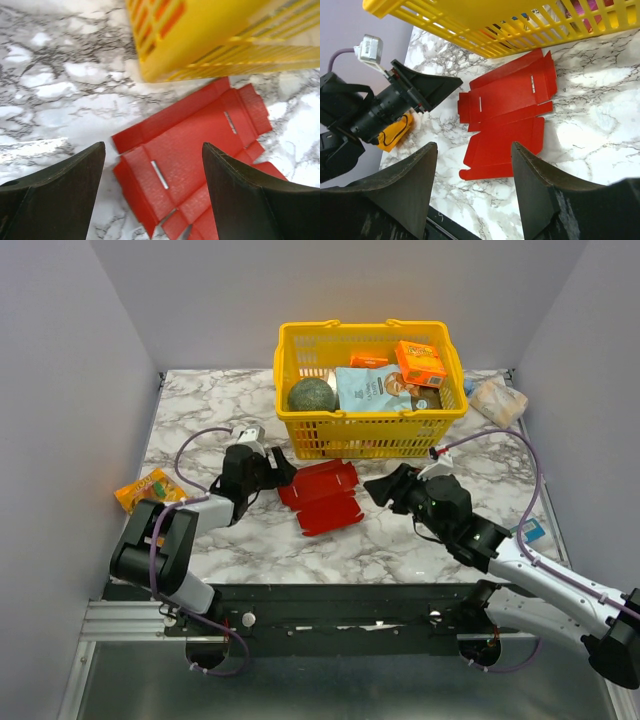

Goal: Fold the paper box

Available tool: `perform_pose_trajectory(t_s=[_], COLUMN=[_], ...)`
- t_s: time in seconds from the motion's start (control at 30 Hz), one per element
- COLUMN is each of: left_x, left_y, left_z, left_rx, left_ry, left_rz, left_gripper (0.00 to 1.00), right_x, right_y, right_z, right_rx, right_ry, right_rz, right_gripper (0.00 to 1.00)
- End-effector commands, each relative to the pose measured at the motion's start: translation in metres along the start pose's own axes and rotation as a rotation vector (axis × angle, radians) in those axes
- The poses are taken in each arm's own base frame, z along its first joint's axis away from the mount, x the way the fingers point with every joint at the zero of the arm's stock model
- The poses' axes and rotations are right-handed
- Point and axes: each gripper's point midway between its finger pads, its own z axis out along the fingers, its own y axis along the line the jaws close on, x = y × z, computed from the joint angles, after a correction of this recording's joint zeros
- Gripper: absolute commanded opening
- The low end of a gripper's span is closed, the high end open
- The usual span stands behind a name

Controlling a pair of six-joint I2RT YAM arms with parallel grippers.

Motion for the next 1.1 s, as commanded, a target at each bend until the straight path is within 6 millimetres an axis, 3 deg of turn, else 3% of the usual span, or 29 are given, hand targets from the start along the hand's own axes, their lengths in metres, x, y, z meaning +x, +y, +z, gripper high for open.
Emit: perform_pose_trajectory(t_s=[0.0, 0.13, 0.27, 0.4, 0.67, 0.83, 1.07], left_x=[0.017, 0.026, 0.025, 0.026, 0.027, 0.028, 0.029], left_y=[0.008, 0.001, 0.003, 0.005, 0.010, 0.011, 0.013], left_z=[0.009, 0.017, 0.016, 0.014, 0.009, 0.009, 0.009], left_rx=[0.012, 0.063, 0.053, 0.043, 0.014, 0.014, 0.005], left_ry=[0.091, 0.124, 0.113, 0.108, 0.103, 0.109, 0.117], left_rz=[-0.064, -0.103, -0.111, -0.112, -0.099, -0.097, -0.079], left_gripper=[0.86, 0.85, 0.85, 0.85, 0.86, 0.93, 0.93], right_x=[-0.008, 0.006, 0.048, 0.071, 0.097, 0.115, 0.130], right_y=[0.006, -0.014, -0.037, -0.053, -0.075, -0.083, -0.105], right_z=[-0.001, 0.009, 0.024, 0.037, 0.053, 0.054, 0.053], right_rx=[-0.020, 0.058, 0.125, 0.182, 0.278, 0.294, 0.385], right_ry=[-0.009, 0.029, 0.173, 0.246, 0.350, 0.429, 0.481], right_rz=[-0.050, -0.089, -0.107, -0.116, -0.176, -0.195, -0.213], right_gripper=[0.69, 0.71, 0.67, 0.60, 0.45, 0.36, 0.29])
